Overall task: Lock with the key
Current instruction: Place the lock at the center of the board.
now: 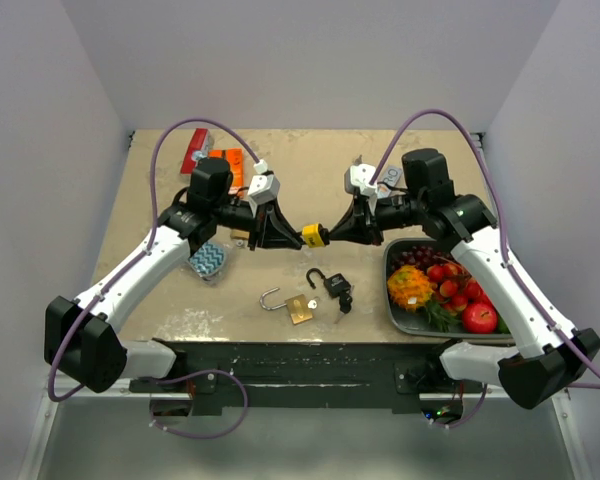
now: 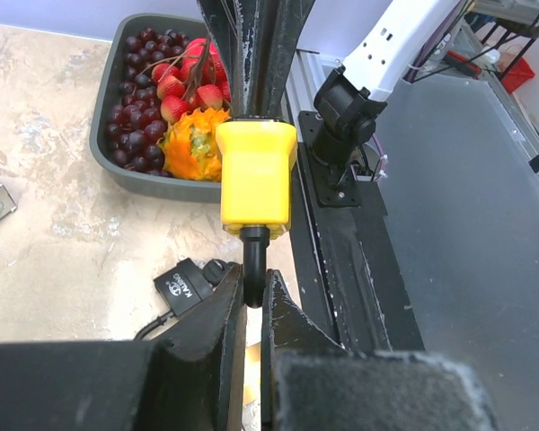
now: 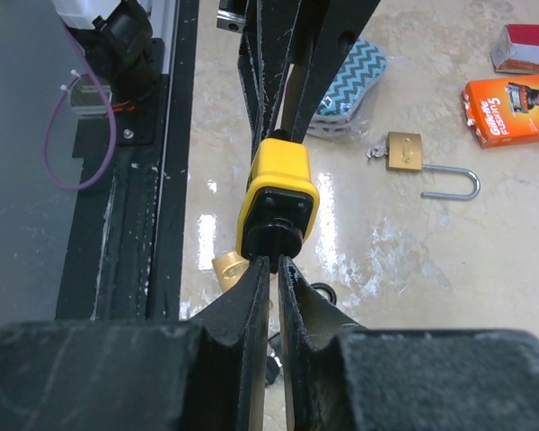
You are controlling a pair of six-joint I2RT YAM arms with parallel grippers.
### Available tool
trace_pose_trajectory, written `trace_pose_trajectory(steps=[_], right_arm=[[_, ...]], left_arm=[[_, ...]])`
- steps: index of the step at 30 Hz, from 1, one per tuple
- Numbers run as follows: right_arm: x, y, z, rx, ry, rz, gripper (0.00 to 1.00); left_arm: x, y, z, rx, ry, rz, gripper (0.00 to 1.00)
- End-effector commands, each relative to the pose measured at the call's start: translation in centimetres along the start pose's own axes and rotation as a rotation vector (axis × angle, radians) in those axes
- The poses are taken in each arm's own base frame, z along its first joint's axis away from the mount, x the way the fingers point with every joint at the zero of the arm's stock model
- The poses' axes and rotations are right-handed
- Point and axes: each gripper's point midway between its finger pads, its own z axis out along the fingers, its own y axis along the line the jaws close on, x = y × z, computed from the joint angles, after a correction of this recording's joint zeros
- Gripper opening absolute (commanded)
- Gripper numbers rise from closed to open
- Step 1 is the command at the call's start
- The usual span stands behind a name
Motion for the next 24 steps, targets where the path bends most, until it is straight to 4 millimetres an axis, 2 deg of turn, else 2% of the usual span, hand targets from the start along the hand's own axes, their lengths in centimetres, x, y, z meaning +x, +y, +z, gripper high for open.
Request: trace_pose_trajectory(steps=[1, 4, 13, 17, 19, 20, 21, 22, 23, 24], right_arm=[[-0.7, 0.7, 0.2, -0.031, -0.03, -0.021, 0.12], [-1.0, 0.4, 0.7, -0.034, -0.041, -0.024, 0.11], [-0.4, 0.9, 3.6, -0.068, -0.043, -0.018, 0.09], [0.2, 0.7, 3.7, -0.057, -0.016, -0.015, 0.1], [0.8, -0.2, 2.7, 0.001, 0.032, -0.044, 0.18], [1.1, -0.5, 2.2, 0.029, 0.055, -0.048, 0.24], [1.2, -0.6, 1.3, 0.054, 0.077, -0.053, 0.38], [1.5, -1.0, 0.6, 0.082, 0.093, -0.068, 0.47], [1.8, -1.9, -0.2, 0.129, 0.12, -0.107, 0.63], [1.9, -1.8, -0.7, 0.141, 0.141, -0.126, 0.7]], left_arm=[[-1.6, -0.6, -0.2, 0.019, -0.035, 0.069, 0.0], [-1.7, -0.4, 0.0, 0.021, -0.037, 0.07, 0.0], [-1.1, -1.5, 2.0, 0.069, -0.012, 0.056, 0.0], [-1.2, -1.3, 1.9, 0.052, -0.01, 0.025, 0.0], [-0.9, -0.8, 1.5, 0.032, 0.008, -0.027, 0.0], [-0.1, -0.3, 0.8, 0.006, 0.032, -0.098, 0.0], [0.6, 0.2, 0.7, -0.004, 0.053, -0.149, 0.0], [0.3, 0.7, 0.2, -0.019, 0.063, -0.143, 0.0], [1.4, 0.7, 0.0, -0.037, 0.103, -0.212, 0.0], [2.1, 1.2, 0.0, -0.047, 0.126, -0.245, 0.0]])
